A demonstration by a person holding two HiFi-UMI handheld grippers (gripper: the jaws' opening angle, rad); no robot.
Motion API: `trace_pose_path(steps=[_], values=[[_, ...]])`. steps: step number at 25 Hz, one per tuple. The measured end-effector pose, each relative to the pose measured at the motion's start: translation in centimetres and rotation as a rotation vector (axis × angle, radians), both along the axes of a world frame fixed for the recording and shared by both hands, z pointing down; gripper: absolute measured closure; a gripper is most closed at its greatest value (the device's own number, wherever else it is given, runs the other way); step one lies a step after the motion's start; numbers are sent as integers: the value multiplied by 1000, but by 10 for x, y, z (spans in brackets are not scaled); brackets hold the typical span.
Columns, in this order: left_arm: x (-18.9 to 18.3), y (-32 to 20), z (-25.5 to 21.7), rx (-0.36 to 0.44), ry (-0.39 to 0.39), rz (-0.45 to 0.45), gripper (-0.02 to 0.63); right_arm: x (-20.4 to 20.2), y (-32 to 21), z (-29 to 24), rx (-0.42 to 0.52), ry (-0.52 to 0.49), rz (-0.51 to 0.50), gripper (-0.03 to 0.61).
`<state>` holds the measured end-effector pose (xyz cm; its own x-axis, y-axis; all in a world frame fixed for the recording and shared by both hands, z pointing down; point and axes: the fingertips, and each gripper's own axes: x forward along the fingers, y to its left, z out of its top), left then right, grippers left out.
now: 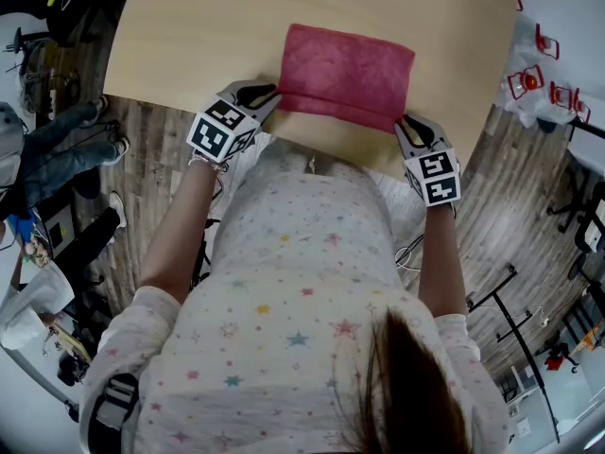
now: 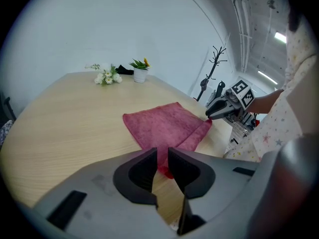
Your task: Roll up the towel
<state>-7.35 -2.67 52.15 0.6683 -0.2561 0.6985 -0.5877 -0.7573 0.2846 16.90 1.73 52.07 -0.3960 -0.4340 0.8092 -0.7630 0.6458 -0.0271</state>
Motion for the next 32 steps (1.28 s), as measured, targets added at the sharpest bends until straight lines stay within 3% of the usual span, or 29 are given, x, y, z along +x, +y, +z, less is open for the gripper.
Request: trace_pose_path(steps=[3,10,18,24,29,32], values=[[2,1,-11,38,28,-7,546,-4,4,-10,8,-38,-5,505],[16,29,-24,83,88,110,546,-19,24,-8,-16,-50,-68,491],[32,50,11,74,-12,218,486,-22,32,12,-34,22,-129,457],[32,45,25,90,-77,222,479,-16,29,27,-32,78,-167,451],[26,38,37,117,-153,267,485,-15,23,34,-16,144,-215,471],[24,33,37,138,-190,297,546,-14,20,32,-3,166,-227,519]])
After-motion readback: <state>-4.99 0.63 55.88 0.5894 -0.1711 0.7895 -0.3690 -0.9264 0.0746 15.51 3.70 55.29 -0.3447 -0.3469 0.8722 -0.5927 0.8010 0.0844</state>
